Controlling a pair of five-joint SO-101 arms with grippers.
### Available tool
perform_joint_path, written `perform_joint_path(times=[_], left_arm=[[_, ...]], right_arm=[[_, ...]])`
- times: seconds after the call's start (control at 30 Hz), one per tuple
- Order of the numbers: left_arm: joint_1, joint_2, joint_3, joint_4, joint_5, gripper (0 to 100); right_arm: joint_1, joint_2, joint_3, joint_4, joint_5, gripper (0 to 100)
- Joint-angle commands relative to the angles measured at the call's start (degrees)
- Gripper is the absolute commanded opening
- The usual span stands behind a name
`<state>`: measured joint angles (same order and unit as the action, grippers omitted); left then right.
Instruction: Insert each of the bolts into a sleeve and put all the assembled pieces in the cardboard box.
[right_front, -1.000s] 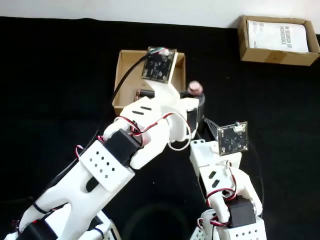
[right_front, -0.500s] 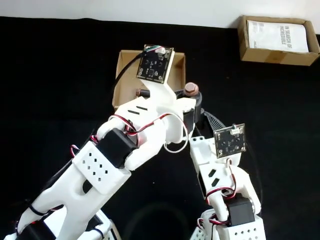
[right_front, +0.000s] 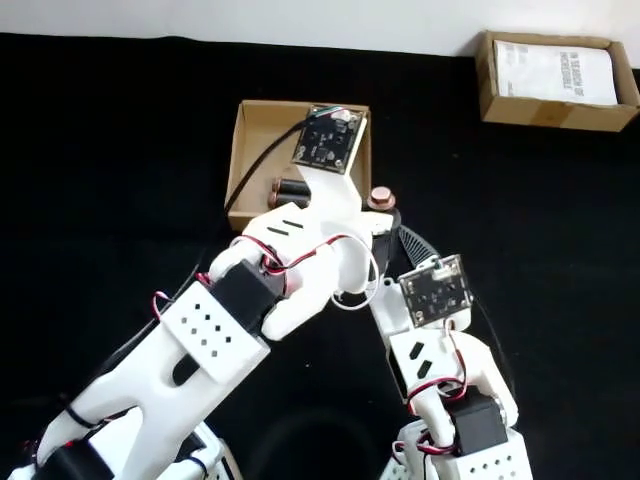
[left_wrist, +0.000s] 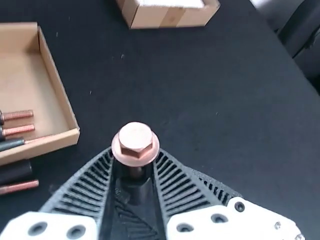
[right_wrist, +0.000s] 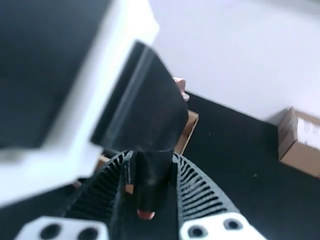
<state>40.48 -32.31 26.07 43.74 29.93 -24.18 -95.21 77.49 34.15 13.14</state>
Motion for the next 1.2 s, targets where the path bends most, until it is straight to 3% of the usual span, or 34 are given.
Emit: perform_joint_path(times=[0.0,0.17,0.33,0.43,0.73,0.9,1.0,1.07,1.17], left_arm=[[0.40,-0.31,-0.48,-1.67,-0.26,1],[-1.71,-0.66,-0.92,1.41,-3.34,4],[0.84,-0.75,-4.53,17.76,-6.15,23],[2.95,-0.75,-7.87,25.76,-6.24,29],[2.77,-0.75,-20.00,38.24,-6.42,22],[2.77,-0.75,-27.74,47.91,-6.42,16],[2.68,-0.75,-33.10,52.75,-6.51,8],[2.68,-0.84,-36.88,54.42,-6.51,1],[0.48,-2.68,-40.57,54.77,-6.51,1]], right_arm=[[-2.33,-0.75,-1.80,-1.54,0.79,0.6],[-2.24,-0.75,-1.27,-2.86,0.70,0.6],[0.75,-0.31,-1.27,-6.37,0.70,0.6],[1.89,-0.31,-1.19,-6.29,0.70,0.6],[3.56,-0.31,2.33,-6.46,0.53,0.6],[7.87,-0.22,4.18,-6.46,-8.09,0.6],[8.66,-0.22,3.91,-6.46,-8.70,0.6],[8.66,-0.22,3.82,-6.46,-8.70,0.6],[8.66,-0.22,3.74,-6.46,-8.70,0.6]])
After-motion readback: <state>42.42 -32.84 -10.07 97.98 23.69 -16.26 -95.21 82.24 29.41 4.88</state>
